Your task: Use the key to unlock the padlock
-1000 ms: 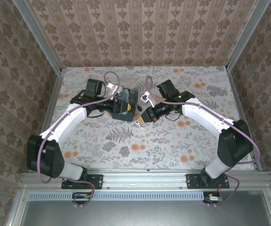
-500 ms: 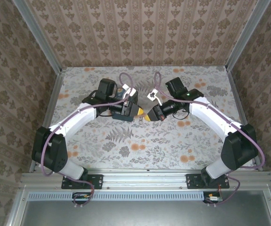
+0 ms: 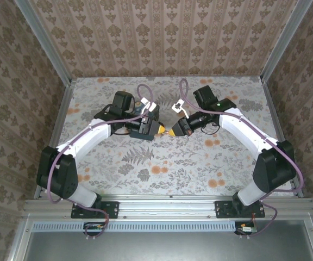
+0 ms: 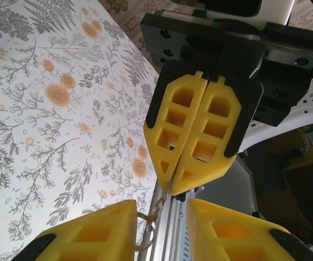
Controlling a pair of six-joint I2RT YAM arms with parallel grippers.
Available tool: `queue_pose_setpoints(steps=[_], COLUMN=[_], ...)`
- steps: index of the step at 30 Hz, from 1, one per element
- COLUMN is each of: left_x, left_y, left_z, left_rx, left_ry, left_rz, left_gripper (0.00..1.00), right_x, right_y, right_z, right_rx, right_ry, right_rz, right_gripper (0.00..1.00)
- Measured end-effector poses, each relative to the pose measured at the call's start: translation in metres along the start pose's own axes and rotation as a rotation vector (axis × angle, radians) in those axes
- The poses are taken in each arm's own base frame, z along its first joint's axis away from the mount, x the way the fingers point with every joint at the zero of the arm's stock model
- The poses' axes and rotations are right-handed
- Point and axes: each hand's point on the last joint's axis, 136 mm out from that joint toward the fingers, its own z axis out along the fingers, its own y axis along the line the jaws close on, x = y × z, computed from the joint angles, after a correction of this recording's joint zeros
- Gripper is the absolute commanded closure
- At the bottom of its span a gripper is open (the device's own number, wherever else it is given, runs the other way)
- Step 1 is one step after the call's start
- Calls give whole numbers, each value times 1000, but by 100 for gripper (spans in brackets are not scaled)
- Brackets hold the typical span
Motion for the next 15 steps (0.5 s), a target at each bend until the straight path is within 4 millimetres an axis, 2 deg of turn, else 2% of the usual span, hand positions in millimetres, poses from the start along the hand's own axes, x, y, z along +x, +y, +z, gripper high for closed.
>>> queue_pose_setpoints(steps=[9,15], left_x=[-1,3], left_y=[2,5], left_z=[3,4], left_rx=[10,11], left_ry=[17,31], left_rz=[2,-12], left_gripper=[72,82], right_x=[-9,-7], right_y=[2,-2], right_z=[-2,1], right_rx=[1,-1], right_ry=[-5,7], right_rz=[-33,-23], right_gripper=[96,95])
